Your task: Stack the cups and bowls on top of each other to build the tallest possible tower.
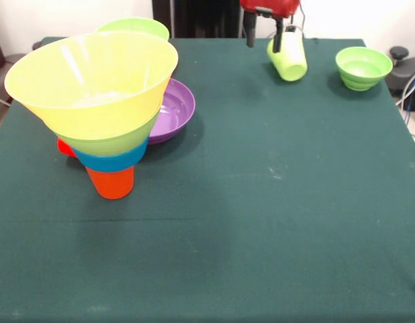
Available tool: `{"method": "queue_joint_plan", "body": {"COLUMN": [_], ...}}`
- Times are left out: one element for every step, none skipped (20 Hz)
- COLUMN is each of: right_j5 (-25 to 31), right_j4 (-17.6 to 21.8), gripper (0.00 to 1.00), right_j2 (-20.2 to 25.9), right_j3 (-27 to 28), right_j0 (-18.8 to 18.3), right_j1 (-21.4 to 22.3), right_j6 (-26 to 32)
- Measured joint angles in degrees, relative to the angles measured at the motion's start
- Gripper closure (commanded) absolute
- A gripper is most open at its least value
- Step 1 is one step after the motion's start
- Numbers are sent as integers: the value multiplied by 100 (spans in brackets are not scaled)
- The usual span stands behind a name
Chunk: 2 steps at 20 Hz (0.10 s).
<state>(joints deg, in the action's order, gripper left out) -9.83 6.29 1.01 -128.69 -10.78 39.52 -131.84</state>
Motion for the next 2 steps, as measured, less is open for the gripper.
{"method": "queue_joint_plan", "body": {"right_j5": [57,79], "right_j4": [38,50], "gripper": [0,0], "right_j2": [-54,-73], "right_j3": [74,100], "right_j0": [13,15], "right_j1": [71,97], "right_j6": [0,0]}}
